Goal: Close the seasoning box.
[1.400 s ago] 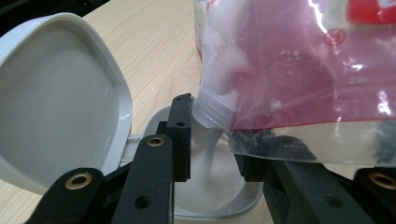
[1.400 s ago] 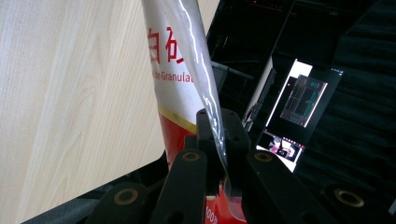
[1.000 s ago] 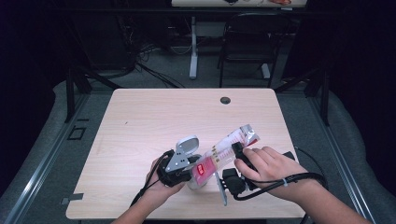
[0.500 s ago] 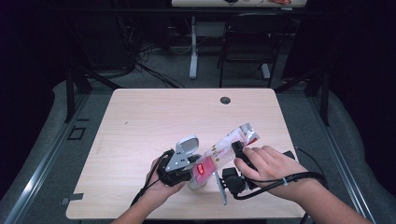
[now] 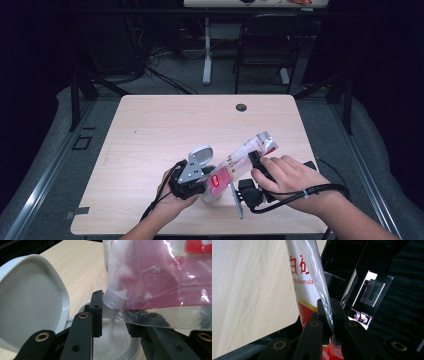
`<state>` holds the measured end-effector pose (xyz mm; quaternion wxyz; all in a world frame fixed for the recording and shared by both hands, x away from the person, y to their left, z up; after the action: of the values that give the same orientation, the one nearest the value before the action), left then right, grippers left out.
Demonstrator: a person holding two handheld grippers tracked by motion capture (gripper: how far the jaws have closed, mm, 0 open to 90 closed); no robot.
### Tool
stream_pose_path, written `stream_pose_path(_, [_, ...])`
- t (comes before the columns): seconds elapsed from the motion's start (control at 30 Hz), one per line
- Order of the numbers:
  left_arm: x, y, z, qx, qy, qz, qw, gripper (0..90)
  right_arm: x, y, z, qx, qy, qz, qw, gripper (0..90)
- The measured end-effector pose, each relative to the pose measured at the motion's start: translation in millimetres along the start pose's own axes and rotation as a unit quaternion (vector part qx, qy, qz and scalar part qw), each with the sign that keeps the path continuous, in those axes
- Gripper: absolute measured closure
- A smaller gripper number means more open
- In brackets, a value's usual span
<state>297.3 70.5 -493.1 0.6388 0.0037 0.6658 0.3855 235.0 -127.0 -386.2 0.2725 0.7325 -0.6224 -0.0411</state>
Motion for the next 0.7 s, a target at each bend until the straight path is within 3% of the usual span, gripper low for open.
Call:
stream_pose_path(0.5, [-1.6, -1.9, 2.7, -0.002, 0.005, -0.004, 1.0000, 71.2, 0.4, -1.8, -2.6, 0.003, 0.002, 0.004, 1.0000, 88.8])
stream_pose_path(0.67, [-0.5, -1.4, 3.7, -0.002, 0.005, -0.003, 1.0000, 71.2, -3.0, -0.2, -4.4, 0.006, 0.024, 0.017, 0.9996, 88.8])
stream_pose_path(0.7, [-0.3, -1.3, 3.4, -0.002, 0.005, -0.003, 1.0000, 71.2, -2.4, -1.4, -3.5, 0.004, 0.017, 0.007, 0.9998, 88.8])
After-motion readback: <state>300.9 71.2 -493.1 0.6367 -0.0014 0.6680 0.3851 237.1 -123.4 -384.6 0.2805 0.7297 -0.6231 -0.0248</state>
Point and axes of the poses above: each handheld gripper's, and its own axes: y roughly backward along the jaws, x roughly out of its underside, z roughly to its left, the point moved 1 cm from there along -y, roughly forward along the jaws, and after that the axes turned 3 degrees about -x, right-handed, at the moved point
